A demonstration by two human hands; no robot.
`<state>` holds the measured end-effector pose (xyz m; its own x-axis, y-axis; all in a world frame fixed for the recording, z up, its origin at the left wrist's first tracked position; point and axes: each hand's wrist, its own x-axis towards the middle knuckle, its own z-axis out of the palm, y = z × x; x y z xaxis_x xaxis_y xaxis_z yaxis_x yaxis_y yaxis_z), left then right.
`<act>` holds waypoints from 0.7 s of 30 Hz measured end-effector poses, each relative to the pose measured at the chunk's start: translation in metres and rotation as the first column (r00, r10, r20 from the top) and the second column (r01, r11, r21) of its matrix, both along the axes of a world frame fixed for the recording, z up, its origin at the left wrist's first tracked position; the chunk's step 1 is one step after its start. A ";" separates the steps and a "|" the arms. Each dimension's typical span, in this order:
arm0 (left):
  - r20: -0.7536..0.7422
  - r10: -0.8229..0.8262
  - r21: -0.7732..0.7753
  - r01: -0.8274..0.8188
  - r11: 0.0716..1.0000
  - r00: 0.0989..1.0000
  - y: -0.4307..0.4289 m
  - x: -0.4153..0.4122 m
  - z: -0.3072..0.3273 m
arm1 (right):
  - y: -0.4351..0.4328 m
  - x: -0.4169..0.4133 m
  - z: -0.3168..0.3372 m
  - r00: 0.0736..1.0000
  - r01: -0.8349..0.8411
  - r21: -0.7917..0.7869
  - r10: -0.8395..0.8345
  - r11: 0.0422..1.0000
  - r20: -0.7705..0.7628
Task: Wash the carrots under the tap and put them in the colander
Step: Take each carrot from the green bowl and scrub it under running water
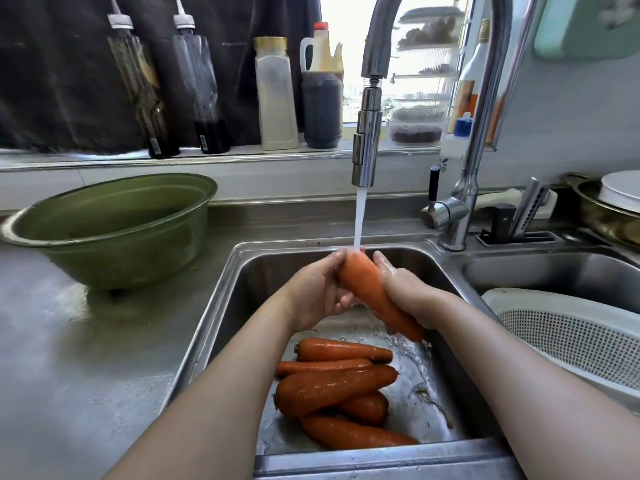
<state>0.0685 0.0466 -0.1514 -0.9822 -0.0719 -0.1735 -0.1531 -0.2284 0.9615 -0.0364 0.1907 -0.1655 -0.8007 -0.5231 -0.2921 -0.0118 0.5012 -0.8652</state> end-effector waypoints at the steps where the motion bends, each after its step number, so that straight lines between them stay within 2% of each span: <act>1: -0.030 0.024 -0.057 -0.026 0.998 0.999 -0.001 0.000 0.000 | 0.001 0.001 0.000 0.999 -0.010 -0.021 0.010 1.000 0.038; 3: -0.072 0.128 -0.124 -0.136 0.983 0.989 0.002 -0.001 0.002 | 0.003 0.000 -0.001 0.997 -0.042 -0.049 0.045 0.998 0.059; 7: -0.064 0.379 -0.096 -0.384 0.918 0.923 0.013 -0.005 0.004 | 0.004 0.001 -0.001 0.974 -0.140 -0.177 0.167 0.974 0.152; 9: -0.058 0.446 -0.077 -0.449 0.890 0.893 0.016 -0.005 0.006 | 0.005 0.004 0.000 0.948 -0.185 -0.225 0.234 0.957 0.215; 12: -0.051 0.505 -0.062 -0.507 0.860 0.862 0.015 -0.005 0.009 | 0.005 0.001 -0.001 0.931 -0.232 -0.226 0.284 0.946 0.230; 15: -0.062 0.454 -0.078 -0.458 0.885 0.889 0.013 -0.002 0.011 | 0.008 0.000 0.000 0.931 -0.243 -0.189 0.284 0.951 0.229; 19: -0.042 0.264 -0.054 -0.266 0.962 0.963 0.008 0.003 0.007 | 0.017 -0.004 0.003 0.927 -0.260 -0.240 0.311 0.936 0.208; 21: -0.029 0.239 -0.087 -0.241 0.967 0.971 0.007 0.003 0.008 | 0.020 -0.004 0.005 0.918 -0.280 -0.281 0.342 0.918 0.202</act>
